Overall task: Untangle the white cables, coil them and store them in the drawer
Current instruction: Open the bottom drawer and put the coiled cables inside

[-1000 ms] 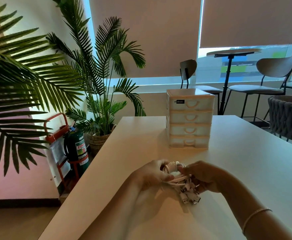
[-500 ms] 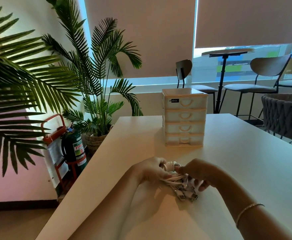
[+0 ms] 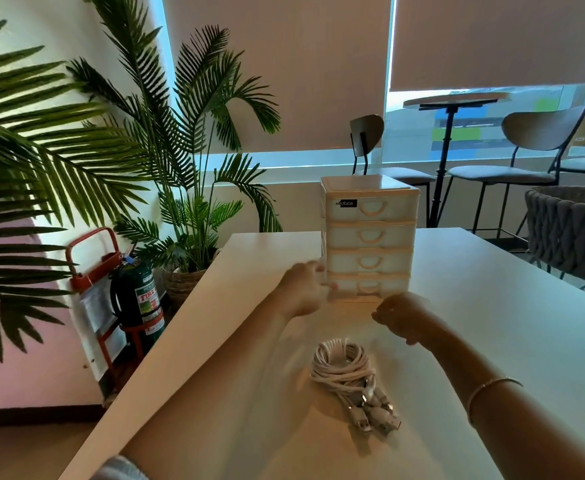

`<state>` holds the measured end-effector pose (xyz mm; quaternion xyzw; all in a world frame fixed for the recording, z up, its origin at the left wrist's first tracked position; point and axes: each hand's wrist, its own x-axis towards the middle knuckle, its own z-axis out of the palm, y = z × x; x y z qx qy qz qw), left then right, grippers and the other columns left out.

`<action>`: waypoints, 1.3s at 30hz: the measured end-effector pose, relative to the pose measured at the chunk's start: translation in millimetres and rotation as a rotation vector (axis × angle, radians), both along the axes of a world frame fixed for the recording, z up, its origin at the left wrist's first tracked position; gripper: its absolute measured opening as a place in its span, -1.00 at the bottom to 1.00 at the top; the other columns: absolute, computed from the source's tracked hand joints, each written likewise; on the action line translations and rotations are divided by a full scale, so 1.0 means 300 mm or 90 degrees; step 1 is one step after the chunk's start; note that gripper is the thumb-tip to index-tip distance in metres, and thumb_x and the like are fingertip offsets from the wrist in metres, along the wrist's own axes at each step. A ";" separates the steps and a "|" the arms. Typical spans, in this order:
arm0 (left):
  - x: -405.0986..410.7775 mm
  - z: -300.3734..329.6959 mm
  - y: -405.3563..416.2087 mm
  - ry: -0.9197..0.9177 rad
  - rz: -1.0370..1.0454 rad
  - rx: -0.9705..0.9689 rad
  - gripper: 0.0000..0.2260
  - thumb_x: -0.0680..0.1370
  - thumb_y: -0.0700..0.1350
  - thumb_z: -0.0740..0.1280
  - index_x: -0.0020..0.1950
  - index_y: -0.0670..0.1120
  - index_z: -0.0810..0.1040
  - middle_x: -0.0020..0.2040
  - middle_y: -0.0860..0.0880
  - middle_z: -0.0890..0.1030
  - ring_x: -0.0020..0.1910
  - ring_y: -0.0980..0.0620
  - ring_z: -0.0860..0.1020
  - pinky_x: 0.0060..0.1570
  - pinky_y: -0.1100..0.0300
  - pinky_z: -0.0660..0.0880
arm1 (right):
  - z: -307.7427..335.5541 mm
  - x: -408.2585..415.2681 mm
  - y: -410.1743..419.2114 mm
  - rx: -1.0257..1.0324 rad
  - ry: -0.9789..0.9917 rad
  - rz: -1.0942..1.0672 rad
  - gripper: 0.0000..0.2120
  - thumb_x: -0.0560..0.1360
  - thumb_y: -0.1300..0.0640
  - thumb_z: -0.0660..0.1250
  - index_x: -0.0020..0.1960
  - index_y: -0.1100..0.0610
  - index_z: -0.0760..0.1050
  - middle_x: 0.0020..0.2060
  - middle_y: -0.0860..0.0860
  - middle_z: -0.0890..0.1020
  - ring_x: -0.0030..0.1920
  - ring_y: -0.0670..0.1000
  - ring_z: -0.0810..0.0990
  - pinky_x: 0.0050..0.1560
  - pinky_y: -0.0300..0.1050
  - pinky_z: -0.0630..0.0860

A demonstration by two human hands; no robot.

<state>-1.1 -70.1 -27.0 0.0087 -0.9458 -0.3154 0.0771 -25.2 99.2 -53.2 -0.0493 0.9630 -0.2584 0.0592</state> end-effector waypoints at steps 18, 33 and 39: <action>-0.284 0.143 0.034 0.359 -0.001 -0.251 -0.48 0.58 -0.05 0.22 0.51 0.00 0.12 0.48 -0.09 0.19 0.46 -0.06 0.12 0.36 0.07 0.23 | -0.050 -0.254 -0.056 0.225 0.185 0.062 -0.75 0.51 0.17 0.17 0.13 0.05 0.53 0.07 0.07 0.57 0.04 0.11 0.56 -0.08 -0.10 0.48; -0.267 0.181 0.052 0.316 0.021 -0.227 -0.52 0.58 -0.11 0.22 0.49 0.03 0.19 0.46 -0.05 0.25 0.44 -0.05 0.22 0.27 0.06 0.34 | -0.019 -0.084 0.010 0.301 0.262 0.171 -0.83 0.48 0.07 0.31 0.02 0.08 0.61 -0.12 0.01 0.64 -0.17 -0.02 0.60 -0.15 -0.20 0.55; -0.260 0.192 0.051 0.297 0.017 -0.217 -0.52 0.58 -0.11 0.22 0.48 0.03 0.21 0.46 -0.04 0.24 0.42 -0.07 0.26 0.27 0.07 0.33 | 0.018 -0.114 0.040 0.222 0.306 0.176 -0.60 0.41 -0.05 0.41 0.20 0.03 0.49 0.12 -0.03 0.56 0.08 -0.06 0.44 0.10 -0.15 0.41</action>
